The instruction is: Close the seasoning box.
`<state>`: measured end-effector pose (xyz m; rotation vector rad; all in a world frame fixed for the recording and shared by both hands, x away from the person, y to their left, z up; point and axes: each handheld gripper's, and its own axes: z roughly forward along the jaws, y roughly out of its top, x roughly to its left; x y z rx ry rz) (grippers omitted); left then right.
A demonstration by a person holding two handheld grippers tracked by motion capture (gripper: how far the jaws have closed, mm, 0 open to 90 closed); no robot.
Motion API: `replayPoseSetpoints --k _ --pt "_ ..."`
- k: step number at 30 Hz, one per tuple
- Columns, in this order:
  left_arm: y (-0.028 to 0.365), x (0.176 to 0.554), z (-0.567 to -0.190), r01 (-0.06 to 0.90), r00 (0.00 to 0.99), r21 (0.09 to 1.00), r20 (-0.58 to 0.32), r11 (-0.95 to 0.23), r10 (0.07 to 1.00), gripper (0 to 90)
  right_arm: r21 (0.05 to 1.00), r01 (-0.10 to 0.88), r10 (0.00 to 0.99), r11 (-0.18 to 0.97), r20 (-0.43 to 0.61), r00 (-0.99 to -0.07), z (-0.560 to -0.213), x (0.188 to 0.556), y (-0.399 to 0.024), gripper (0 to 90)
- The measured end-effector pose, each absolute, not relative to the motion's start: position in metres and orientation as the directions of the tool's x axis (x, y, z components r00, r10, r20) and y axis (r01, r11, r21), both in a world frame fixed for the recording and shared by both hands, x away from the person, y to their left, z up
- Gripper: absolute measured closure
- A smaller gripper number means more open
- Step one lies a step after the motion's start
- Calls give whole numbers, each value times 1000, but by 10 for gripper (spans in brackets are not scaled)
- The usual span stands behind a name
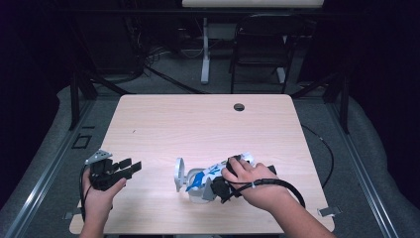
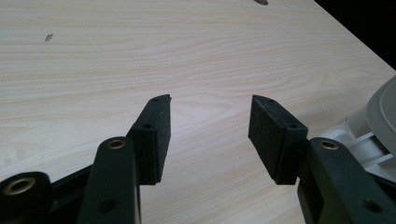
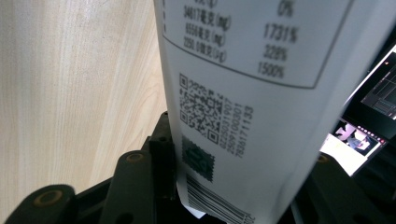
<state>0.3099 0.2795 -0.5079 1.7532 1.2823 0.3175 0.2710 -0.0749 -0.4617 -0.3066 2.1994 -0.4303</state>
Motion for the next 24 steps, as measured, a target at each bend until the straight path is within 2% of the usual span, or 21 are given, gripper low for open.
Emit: replayPoseSetpoints --k 24 --pt "281 310 -508 626 424 779 -299 -38 855 490 -403 -71 -361 912 -710 -605 -462 270 -74 560"
